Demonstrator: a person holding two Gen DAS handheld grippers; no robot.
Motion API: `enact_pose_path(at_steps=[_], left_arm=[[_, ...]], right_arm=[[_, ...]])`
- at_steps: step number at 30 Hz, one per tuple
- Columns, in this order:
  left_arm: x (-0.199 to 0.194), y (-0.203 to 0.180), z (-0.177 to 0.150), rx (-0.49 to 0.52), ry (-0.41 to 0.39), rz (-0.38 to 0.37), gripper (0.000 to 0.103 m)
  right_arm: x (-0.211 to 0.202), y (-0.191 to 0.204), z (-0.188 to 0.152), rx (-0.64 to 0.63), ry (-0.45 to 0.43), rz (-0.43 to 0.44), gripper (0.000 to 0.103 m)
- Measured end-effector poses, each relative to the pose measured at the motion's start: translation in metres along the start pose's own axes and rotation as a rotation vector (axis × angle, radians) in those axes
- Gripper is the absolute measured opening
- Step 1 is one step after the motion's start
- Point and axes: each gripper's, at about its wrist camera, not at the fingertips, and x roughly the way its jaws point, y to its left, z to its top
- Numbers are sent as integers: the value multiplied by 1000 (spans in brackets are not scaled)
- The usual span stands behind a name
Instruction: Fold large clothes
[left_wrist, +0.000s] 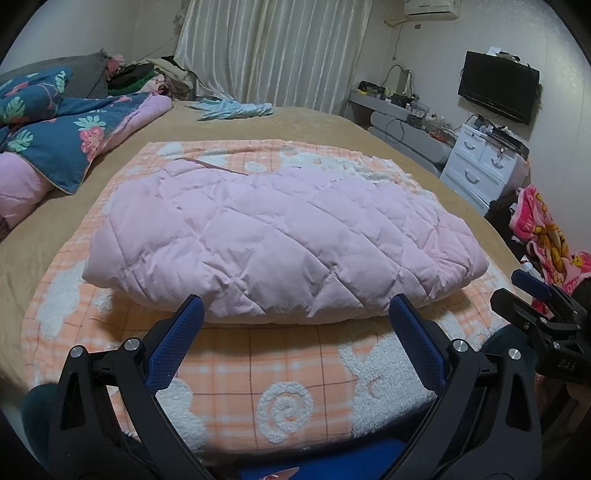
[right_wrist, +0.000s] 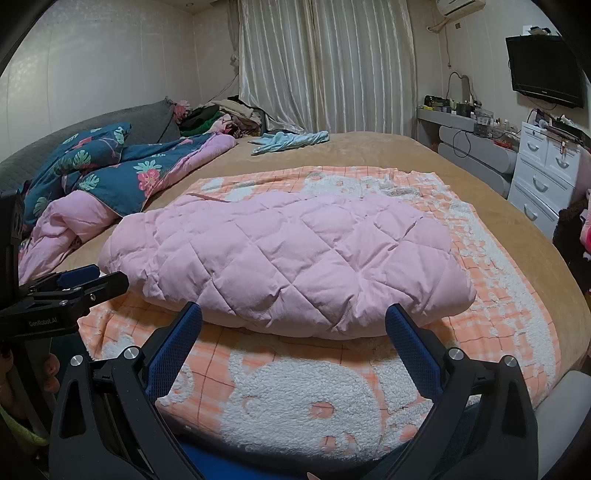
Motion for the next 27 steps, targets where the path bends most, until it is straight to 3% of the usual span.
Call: enact_pose_path(at_steps=[27], left_arm=[[-6, 6, 3, -1, 1, 24, 94]], right_arm=[[-3, 1, 1, -3, 1, -2, 99]])
